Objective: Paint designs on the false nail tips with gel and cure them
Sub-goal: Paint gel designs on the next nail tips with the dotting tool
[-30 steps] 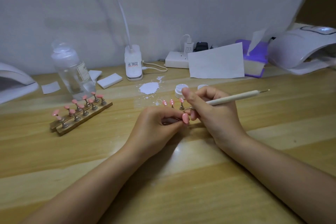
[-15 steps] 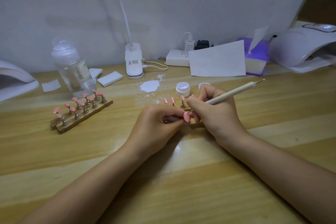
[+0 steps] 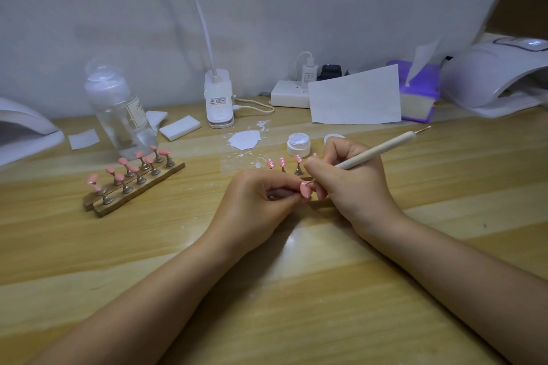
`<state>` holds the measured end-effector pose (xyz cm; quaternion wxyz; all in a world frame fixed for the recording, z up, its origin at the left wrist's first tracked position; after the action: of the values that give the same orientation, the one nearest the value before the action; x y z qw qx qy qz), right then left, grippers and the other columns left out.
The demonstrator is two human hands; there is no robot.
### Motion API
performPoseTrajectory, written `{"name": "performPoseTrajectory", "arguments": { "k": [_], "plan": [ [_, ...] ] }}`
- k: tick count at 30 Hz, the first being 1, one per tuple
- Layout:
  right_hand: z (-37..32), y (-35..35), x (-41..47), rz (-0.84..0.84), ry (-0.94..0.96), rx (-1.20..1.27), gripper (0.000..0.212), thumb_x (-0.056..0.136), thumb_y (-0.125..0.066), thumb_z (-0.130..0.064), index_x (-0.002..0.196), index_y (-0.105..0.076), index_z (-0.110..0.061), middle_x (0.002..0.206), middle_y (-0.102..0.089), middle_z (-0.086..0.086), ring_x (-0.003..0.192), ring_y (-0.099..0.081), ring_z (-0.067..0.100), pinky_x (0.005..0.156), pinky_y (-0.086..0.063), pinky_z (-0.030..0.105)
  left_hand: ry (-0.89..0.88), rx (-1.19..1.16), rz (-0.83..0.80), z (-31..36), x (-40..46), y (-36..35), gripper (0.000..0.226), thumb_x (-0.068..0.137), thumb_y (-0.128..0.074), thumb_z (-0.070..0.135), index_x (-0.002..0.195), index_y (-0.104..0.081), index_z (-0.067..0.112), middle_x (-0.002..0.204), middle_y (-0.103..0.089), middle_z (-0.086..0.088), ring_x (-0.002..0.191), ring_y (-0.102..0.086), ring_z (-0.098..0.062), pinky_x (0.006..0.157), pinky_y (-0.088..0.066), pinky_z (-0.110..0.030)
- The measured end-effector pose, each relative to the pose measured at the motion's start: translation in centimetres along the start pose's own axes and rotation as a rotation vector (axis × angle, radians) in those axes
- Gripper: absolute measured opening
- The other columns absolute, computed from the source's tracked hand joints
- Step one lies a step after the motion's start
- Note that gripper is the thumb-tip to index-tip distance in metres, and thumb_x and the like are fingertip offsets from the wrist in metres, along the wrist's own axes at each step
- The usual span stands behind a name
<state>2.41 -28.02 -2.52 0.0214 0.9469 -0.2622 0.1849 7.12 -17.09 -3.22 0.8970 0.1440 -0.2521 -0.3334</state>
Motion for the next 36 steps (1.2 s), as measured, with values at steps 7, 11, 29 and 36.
{"name": "performPoseTrajectory", "arguments": {
  "k": [7, 11, 29, 36],
  "plan": [
    [-0.13, -0.33, 0.0, -0.028, -0.01, 0.032, 0.042, 0.074, -0.053, 0.012, 0.048, -0.033, -0.012, 0.03, -0.04, -0.007, 0.03, -0.048, 0.005, 0.038, -0.035, 0.011, 0.002, 0.002, 0.004, 0.05, -0.03, 0.03, 0.013, 0.076, -0.068, -0.006, 0.08, -0.074, 0.006, 0.08, -0.072, 0.003, 0.076, -0.065, 0.002, 0.079, -0.054, -0.022],
    [-0.2, -0.23, -0.03, -0.015, -0.006, 0.014, 0.041, 0.074, -0.054, 0.011, 0.048, -0.033, -0.012, 0.03, -0.04, -0.007, 0.03, -0.045, 0.002, 0.037, -0.033, 0.01, 0.004, -0.002, 0.008, -0.01, -0.01, 0.06, 0.015, 0.075, -0.068, -0.004, 0.081, -0.074, 0.009, 0.08, -0.072, 0.004, 0.076, -0.065, 0.001, 0.079, -0.054, -0.023],
    [-0.08, -0.38, -0.05, -0.031, -0.015, 0.052, 0.042, 0.075, -0.053, 0.012, 0.048, -0.033, -0.012, 0.03, -0.041, -0.006, 0.031, -0.049, 0.006, 0.039, -0.036, 0.011, 0.023, 0.009, 0.008, 0.03, -0.1, 0.04, 0.014, 0.076, -0.068, -0.003, 0.082, -0.074, 0.007, 0.081, -0.073, -0.003, 0.076, -0.064, -0.002, 0.081, -0.054, -0.03],
    [-0.15, -0.35, -0.12, -0.024, -0.017, 0.05, 0.041, 0.076, -0.053, 0.012, 0.049, -0.033, -0.012, 0.03, -0.041, -0.006, 0.03, -0.048, 0.004, 0.038, -0.035, 0.01, 0.015, 0.015, 0.011, 0.14, -0.1, 0.06, 0.014, 0.075, -0.068, -0.005, 0.082, -0.074, 0.007, 0.08, -0.073, -0.001, 0.075, -0.064, 0.0, 0.08, -0.054, -0.03]
  ]
}}
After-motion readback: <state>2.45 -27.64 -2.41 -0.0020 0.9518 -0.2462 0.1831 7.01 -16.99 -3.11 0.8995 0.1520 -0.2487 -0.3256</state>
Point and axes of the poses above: each hand's wrist, its own x-axis towards the middle knuckle, its own y-axis out of the back of the hand, z = x × y, the point moved 7 cm from there along x, towards the middle knuckle
